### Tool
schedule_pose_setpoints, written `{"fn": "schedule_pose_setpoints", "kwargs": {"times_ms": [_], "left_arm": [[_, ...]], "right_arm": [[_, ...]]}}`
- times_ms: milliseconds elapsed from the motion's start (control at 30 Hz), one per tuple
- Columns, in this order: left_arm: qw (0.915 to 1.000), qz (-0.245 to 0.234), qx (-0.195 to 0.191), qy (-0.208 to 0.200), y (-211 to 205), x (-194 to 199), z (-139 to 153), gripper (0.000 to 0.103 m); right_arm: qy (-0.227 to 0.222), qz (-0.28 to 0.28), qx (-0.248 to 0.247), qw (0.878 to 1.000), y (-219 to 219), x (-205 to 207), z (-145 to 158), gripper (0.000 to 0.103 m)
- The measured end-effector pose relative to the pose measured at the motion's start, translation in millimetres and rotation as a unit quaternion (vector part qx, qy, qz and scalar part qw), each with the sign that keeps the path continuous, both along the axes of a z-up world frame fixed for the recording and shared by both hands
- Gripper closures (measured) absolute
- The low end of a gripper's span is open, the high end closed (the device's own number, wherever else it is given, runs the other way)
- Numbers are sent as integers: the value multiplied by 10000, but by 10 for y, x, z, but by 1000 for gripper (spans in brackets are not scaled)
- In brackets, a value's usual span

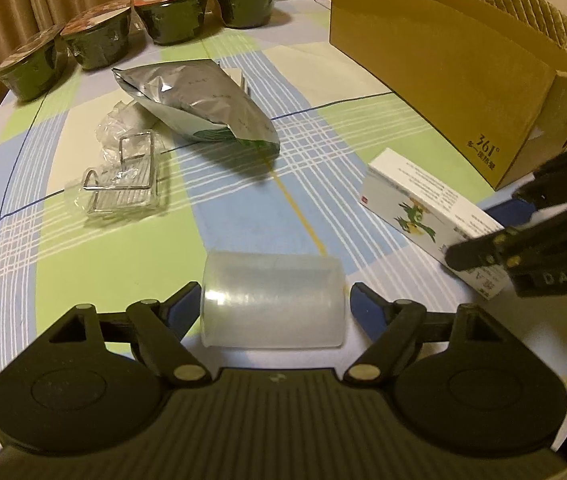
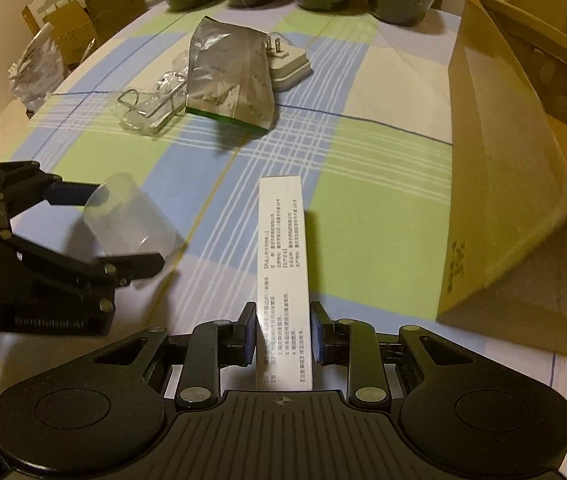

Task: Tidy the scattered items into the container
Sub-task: 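Lift and carry the clear container and white tube box over the cardboard box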

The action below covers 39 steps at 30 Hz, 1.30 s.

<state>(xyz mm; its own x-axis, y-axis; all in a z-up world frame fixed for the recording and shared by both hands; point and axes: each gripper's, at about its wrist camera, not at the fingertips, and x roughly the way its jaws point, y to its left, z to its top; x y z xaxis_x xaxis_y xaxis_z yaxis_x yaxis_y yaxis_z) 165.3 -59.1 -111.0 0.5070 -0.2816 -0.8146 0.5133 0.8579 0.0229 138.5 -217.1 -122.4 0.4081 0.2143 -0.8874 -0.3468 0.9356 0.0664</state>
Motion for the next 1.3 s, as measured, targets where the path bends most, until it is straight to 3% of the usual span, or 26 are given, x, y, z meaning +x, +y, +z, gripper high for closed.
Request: {"fn": "schedule_pose_setpoints", "kwargs": {"times_ms": [67,133,667,1067,1300], "left_arm": [[10000,-8,34,9,-19,15,-20,27],[9999,1,87,88,-24,33,-44,35],[9995,113,-43,277,133,-68,-8,35],[9995,135,-159,236,104,-189,134,35],[9996,110,-182,198,63,-317,200,35]], "right_arm": [[-2,12,-14,10000,13,52,-16,73],[10,25,-30,10000,23,93,-35,73],[-2,150,-64,9999,113,339,-70,74],[-284,-172,167,9993,-11,-6,237,74],[-215,-171,110,9996,-63,-180,233,74]]}}
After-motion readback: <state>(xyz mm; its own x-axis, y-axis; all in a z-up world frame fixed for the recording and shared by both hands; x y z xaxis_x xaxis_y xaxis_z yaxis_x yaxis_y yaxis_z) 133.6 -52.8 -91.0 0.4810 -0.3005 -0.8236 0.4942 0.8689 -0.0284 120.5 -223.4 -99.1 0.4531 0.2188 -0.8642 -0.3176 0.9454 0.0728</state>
